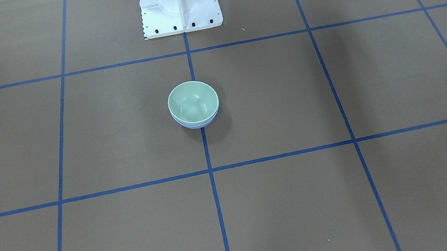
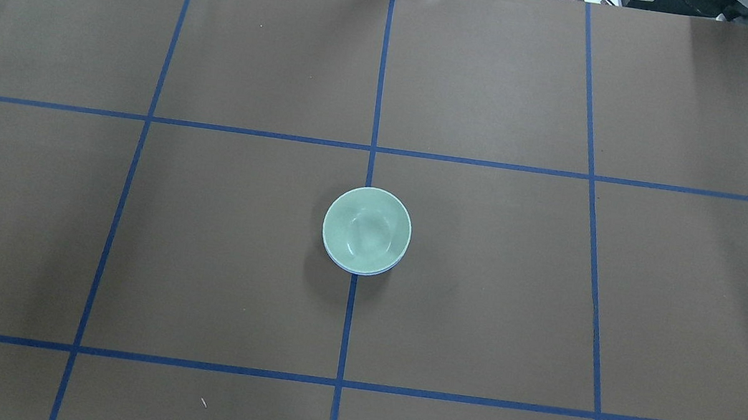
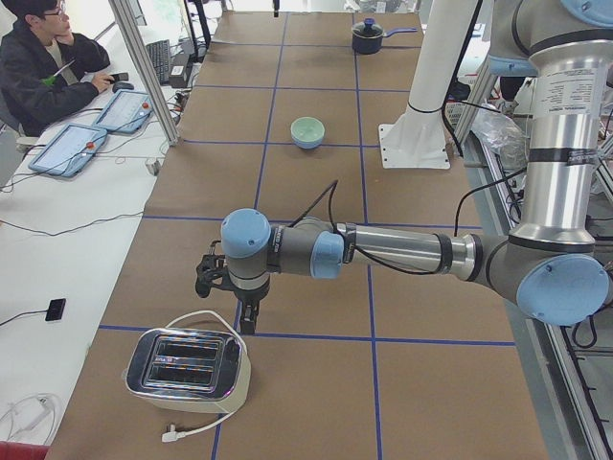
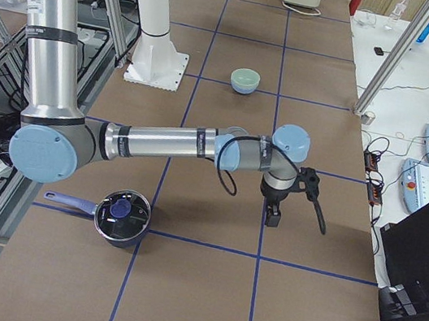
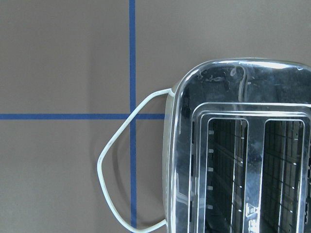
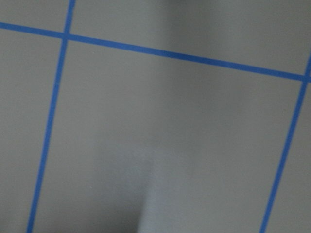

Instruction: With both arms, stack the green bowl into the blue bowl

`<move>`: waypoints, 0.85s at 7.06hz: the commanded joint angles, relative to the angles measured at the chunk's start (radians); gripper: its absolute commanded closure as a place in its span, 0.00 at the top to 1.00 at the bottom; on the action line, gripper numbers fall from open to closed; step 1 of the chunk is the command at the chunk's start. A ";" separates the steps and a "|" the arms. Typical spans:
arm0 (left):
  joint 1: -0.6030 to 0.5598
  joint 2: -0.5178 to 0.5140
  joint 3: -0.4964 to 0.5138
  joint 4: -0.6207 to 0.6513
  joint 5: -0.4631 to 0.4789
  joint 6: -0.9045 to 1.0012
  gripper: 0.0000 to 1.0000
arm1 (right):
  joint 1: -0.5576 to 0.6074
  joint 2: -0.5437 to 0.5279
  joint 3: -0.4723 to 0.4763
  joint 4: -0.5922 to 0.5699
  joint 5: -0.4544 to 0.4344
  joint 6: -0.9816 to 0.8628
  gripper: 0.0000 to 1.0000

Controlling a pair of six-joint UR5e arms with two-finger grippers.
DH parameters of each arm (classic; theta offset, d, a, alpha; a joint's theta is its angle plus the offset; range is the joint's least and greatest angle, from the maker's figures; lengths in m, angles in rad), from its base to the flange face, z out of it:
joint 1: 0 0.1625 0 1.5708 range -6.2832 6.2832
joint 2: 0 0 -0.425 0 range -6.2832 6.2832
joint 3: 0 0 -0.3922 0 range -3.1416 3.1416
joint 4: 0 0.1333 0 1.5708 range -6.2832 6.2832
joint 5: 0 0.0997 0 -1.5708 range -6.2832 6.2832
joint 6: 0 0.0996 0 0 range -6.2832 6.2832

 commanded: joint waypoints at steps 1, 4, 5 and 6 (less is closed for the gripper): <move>-0.001 0.038 0.002 -0.014 -0.009 0.005 0.99 | 0.056 -0.128 0.002 0.006 -0.008 -0.069 1.00; -0.001 0.043 -0.002 -0.011 -0.009 0.010 0.99 | 0.060 -0.143 0.008 0.006 -0.009 -0.057 1.00; -0.001 0.057 -0.001 -0.013 -0.009 0.010 0.99 | 0.060 -0.143 0.010 0.006 -0.009 -0.059 1.00; -0.001 0.058 0.002 -0.015 -0.008 0.010 0.99 | 0.060 -0.142 0.013 0.006 -0.009 -0.057 1.00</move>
